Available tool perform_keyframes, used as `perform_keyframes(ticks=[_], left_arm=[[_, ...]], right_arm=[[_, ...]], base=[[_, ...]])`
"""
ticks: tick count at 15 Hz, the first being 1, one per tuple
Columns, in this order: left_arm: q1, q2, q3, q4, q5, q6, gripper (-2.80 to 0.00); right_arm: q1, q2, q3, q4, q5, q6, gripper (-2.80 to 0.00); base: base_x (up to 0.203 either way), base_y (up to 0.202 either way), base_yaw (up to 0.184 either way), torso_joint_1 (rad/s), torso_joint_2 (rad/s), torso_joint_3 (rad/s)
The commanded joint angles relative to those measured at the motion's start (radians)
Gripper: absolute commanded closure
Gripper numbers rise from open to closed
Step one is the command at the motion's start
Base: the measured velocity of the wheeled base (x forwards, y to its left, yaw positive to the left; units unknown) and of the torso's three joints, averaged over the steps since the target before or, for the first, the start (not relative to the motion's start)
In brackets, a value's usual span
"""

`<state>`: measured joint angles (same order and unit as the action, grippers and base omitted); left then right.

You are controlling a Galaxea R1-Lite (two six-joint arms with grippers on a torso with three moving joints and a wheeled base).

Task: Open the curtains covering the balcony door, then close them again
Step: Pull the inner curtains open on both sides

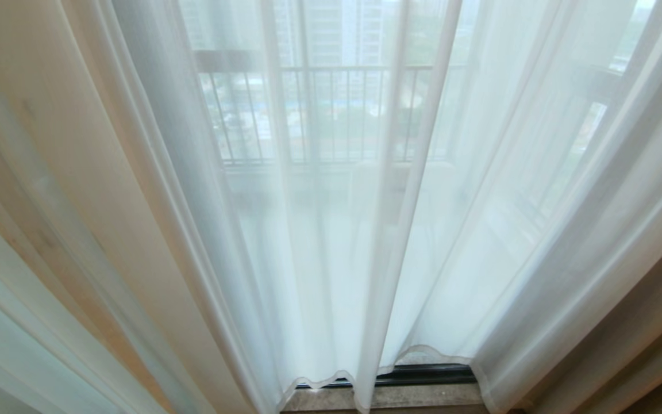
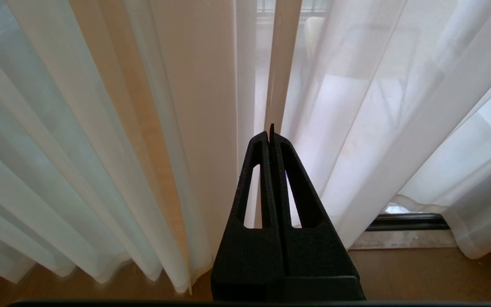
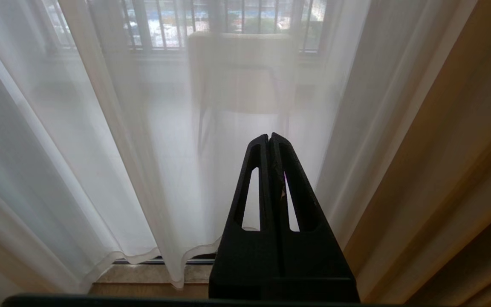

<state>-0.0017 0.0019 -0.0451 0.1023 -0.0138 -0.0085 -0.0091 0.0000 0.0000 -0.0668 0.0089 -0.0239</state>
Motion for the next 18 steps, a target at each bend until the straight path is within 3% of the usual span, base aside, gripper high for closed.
perform_keyframes(ticks=[1, 6, 11, 18], left_arm=[[0.000, 0.000, -0.001, 0.001, -0.002, -0.001, 0.00], [0.000, 0.000, 0.001, -0.001, 0.000, 0.045, 0.00], [0.000, 0.000, -0.011, 0.003, 0.001, 0.044, 0.00], [0.000, 0.151, -0.242, 0.083, 0.030, 0.043, 0.00]], right_arm=[[0.000, 0.000, 0.000, -0.001, 0.001, -0.001, 0.00], [0.000, 0.000, 0.000, -0.001, 0.000, -0.001, 0.00], [0.000, 0.000, 0.000, -0.001, 0.000, -0.001, 0.00], [0.000, 0.000, 0.000, -0.001, 0.000, -0.001, 0.00]], base=[[0.000, 0.000, 0.000, 0.000, 0.00, 0.000], [0.000, 0.000, 0.000, 0.000, 0.00, 0.000], [0.000, 0.000, 0.000, 0.000, 0.00, 0.000], [0.000, 0.000, 0.000, 0.000, 0.00, 0.000]])
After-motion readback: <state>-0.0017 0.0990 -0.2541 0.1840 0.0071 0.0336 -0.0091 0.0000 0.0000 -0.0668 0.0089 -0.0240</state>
